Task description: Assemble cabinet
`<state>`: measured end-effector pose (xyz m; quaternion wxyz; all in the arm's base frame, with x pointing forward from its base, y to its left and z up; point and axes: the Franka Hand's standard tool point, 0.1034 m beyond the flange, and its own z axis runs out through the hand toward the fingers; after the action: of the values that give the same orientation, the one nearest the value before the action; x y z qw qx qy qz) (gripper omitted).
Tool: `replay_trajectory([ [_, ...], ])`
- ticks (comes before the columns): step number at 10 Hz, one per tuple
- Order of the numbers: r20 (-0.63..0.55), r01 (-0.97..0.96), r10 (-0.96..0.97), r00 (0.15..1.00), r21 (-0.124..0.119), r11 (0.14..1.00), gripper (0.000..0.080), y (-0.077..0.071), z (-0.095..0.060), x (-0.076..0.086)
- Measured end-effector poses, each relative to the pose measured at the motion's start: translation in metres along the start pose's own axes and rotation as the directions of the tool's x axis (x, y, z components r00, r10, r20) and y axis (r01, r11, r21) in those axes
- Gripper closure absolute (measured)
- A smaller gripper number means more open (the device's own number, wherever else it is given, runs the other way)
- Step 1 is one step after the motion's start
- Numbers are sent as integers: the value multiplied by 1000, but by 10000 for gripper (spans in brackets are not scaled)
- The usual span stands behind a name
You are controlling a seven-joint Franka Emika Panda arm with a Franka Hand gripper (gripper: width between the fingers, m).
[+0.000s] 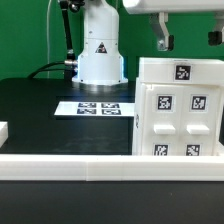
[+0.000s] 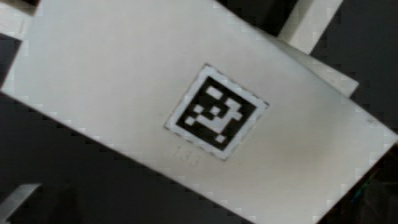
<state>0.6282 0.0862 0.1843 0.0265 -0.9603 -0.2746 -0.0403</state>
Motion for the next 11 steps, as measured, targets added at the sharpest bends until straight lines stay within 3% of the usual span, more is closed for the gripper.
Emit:
replay_trajectory([
  [3, 27, 353, -352, 936, -18, 936, 2, 3, 1, -2],
  [7, 71, 686, -684, 726, -2, 728, 2, 1, 6, -7],
  [8, 73, 721, -719, 691, 2, 693, 2, 1, 9, -9],
  [11, 75, 716, -713, 697, -16, 698, 2, 2, 29, -19],
])
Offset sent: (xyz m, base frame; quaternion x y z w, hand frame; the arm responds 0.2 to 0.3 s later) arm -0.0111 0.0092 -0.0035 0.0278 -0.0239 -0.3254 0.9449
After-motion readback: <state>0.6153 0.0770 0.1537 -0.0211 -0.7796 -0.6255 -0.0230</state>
